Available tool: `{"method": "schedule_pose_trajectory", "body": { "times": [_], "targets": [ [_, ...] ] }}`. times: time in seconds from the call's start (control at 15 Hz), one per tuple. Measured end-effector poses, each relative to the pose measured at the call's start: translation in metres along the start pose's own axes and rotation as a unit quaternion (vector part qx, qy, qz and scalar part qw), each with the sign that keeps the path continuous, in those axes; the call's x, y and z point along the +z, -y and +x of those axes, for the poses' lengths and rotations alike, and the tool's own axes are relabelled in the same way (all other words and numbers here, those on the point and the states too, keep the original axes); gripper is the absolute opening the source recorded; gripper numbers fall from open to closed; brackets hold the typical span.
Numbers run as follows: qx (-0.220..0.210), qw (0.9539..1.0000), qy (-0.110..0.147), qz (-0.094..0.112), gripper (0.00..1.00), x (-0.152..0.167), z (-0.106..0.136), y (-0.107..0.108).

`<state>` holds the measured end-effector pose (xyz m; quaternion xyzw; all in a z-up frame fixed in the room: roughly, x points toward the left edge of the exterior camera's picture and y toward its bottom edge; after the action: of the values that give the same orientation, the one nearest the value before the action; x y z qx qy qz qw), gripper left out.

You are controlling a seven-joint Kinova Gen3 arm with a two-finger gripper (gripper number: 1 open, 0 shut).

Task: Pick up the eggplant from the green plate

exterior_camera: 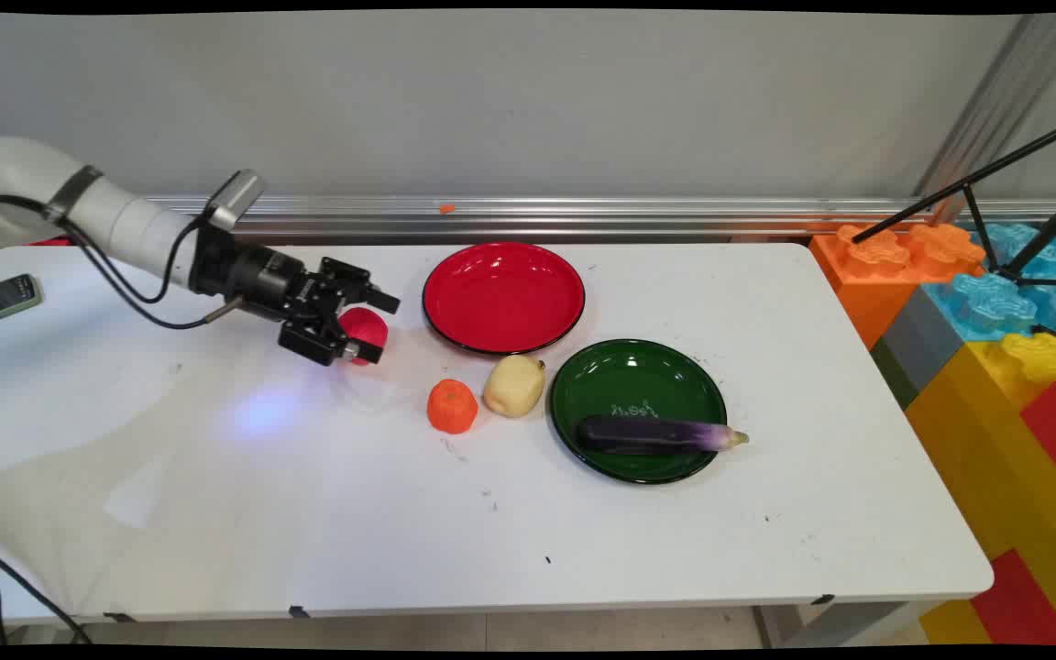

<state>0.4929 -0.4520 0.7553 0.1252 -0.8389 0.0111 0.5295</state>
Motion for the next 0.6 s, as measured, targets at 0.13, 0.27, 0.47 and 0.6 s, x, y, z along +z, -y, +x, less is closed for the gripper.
{"method": "schedule_pose_trajectory", "body": {
  "times": [0.13,0.27,0.47,0.6],
  "targets": [
    [0.007,0.9999,-0.004,-0.010,1.00,0.012,0.007,0.004],
    [0.012,0.9997,-0.005,-0.022,1.00,0.025,0.014,0.007],
    [0.017,0.9990,-0.004,-0.040,1.00,0.044,0.024,0.011],
    [0.020,0.9983,-0.002,-0.054,1.00,0.060,0.032,0.014]
  ]
}}
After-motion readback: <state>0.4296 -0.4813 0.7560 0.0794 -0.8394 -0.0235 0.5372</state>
